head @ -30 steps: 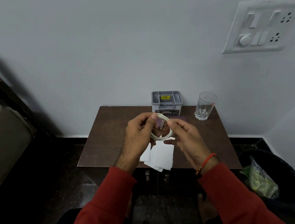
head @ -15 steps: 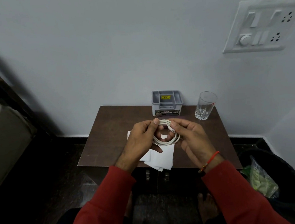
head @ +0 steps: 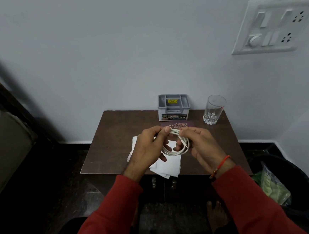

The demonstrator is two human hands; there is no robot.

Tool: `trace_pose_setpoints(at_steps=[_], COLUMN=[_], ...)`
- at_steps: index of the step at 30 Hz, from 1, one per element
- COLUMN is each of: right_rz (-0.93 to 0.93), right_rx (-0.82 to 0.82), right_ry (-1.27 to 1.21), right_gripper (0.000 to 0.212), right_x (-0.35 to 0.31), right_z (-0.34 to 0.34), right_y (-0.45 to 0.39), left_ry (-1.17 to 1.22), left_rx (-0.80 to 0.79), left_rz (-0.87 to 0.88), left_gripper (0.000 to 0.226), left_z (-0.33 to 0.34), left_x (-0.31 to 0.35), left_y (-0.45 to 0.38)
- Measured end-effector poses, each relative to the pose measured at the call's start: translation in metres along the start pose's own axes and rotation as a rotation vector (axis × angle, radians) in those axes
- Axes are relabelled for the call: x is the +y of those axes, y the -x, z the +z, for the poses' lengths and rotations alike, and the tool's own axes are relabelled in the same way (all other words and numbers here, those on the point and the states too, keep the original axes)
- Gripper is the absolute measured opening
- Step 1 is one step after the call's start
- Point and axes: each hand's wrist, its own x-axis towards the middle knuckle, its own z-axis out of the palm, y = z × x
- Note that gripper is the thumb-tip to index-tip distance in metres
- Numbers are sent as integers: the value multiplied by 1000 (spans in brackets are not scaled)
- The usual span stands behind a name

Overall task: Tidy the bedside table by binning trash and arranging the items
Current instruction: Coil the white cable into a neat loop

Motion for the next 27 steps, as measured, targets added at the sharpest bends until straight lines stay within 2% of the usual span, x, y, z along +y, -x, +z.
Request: trace_pose_setpoints(at_steps=[4,8,12,16,19,22,24,27], right_rz=[6,-41,-192,-178,-202,-250,-249,-221], right_rx=[-6,-90,-139,-24,74,95,101,44], right_ry=[-39,-31,253,314,207,179,163,95], right_gripper=[25,27,24,27,21,18,22,29], right_x=[2,4,6,8,2,-3,-5,-3], right_z=[2,6,6,5,5,5,4,6], right_y=[-1,1,0,0,1,4,4,4], left_ry=[49,103,234,450,399,365,438,597], left_rx=[-29,20,71,111,60,-93,-148,-127], left_rz=[0,2,-159,-236,-179,-81,-55,-80], left_gripper=[32,35,53,38,28,29,29,29], left_z=[8,12,9,2,-8,-22,-28,-29], left_x=[0,5,13,19,15,6,2,-1], left_y=[0,6,4,-2,-4,-6,-7,-8])
